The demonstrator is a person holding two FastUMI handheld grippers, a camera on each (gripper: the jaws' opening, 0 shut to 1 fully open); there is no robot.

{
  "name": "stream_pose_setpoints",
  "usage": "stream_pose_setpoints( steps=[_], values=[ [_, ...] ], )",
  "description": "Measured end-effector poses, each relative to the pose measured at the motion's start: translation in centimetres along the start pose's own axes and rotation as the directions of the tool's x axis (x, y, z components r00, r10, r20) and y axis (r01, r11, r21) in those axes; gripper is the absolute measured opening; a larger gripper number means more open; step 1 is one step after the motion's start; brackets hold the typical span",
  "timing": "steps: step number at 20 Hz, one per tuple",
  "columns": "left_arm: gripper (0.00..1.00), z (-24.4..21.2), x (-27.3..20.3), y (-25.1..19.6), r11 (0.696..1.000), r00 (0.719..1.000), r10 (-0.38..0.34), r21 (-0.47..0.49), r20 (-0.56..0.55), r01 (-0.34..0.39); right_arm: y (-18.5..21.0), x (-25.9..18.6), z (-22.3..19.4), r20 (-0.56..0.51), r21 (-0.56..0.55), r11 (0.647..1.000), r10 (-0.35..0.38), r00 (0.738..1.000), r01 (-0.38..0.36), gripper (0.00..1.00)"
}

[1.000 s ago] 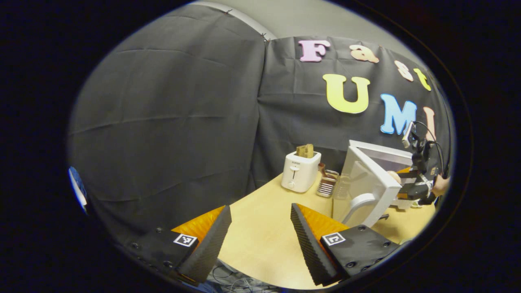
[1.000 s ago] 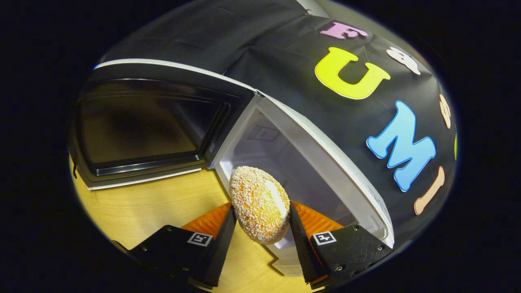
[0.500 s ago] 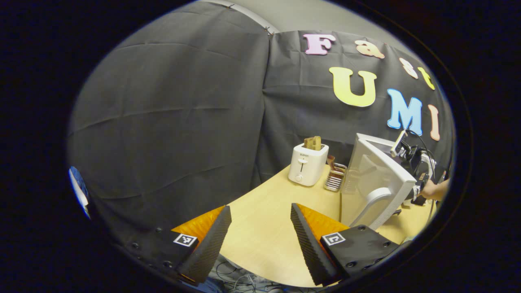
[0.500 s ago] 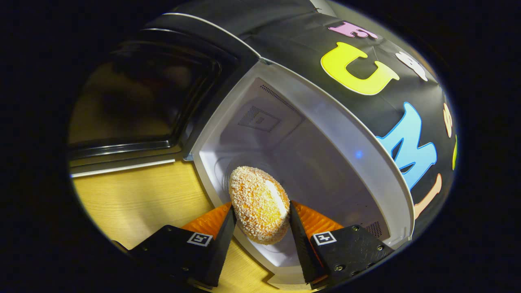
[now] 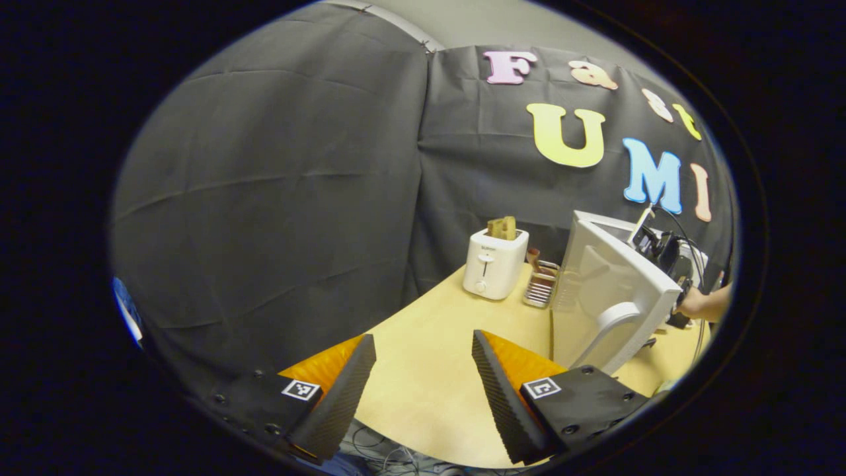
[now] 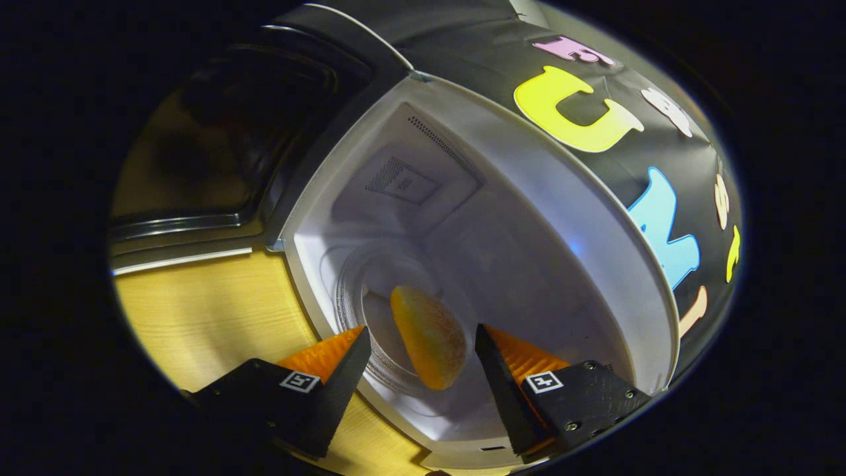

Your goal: Open the microwave oven with the left hand, put the food in, and close the microwave oven.

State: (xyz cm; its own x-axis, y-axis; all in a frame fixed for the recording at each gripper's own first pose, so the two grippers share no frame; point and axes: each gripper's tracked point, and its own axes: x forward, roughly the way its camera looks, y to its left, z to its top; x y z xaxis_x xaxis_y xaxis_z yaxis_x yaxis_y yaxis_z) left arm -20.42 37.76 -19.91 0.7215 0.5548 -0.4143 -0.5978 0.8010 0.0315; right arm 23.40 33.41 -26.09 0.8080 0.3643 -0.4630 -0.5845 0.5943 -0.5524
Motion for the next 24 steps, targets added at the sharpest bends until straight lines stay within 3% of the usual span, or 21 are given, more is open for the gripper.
stream_pose_setpoints(
  steps=[6, 10, 16, 18, 19, 23, 24],
  values=[
    [0.94, -0.3, 1.8, -4.0, 0.995, 0.996, -0.092, 0.045, -0.006, 0.093, 0.0, -6.4, 0.9, 0.041, 0.132, 0.991, 0.014, 0.999, -0.019, 0.97],
    [0.94, -1.0, 3.1, -7.2, 0.984, 0.986, -0.164, 0.063, -0.028, 0.166, -2.1, -12.5, 1.4, 0.074, 0.248, 0.968, 0.016, 0.997, -0.034, 0.97],
    [0.96, -1.7, 3.9, -9.8, 0.979, 0.982, -0.186, 0.082, -0.038, 0.188, -7.7, -20.7, -0.4, 0.118, 0.376, 0.926, -0.068, 0.991, 0.018, 0.97],
    [0.82, -1.7, 3.8, -10.7, 0.976, 0.98, -0.196, 0.09, -0.04, 0.199, -8.9, -22.7, -1.6, 0.113, 0.432, 0.902, -0.085, 0.99, 0.028, 0.97],
    [0.66, -2.0, 3.7, -11.4, 0.973, 0.977, -0.209, 0.094, -0.051, 0.213, -9.4, -23.6, -2.3, 0.11, 0.454, 0.891, -0.093, 0.99, 0.033, 0.97],
    [0.33, -2.5, 3.4, -13.3, 0.97, 0.976, -0.209, 0.113, -0.061, 0.215, -10.8, -25.9, -5.4, 0.078, 0.452, 0.89, -0.113, 0.991, 0.066, 0.97],
    [0.1, -2.4, 3.3, -13.5, 0.973, 0.98, -0.191, 0.121, -0.054, 0.196, -11.0, -26.5, -6.0, 0.073, 0.457, 0.887, -0.118, 0.99, 0.072, 0.97]
  ],
)
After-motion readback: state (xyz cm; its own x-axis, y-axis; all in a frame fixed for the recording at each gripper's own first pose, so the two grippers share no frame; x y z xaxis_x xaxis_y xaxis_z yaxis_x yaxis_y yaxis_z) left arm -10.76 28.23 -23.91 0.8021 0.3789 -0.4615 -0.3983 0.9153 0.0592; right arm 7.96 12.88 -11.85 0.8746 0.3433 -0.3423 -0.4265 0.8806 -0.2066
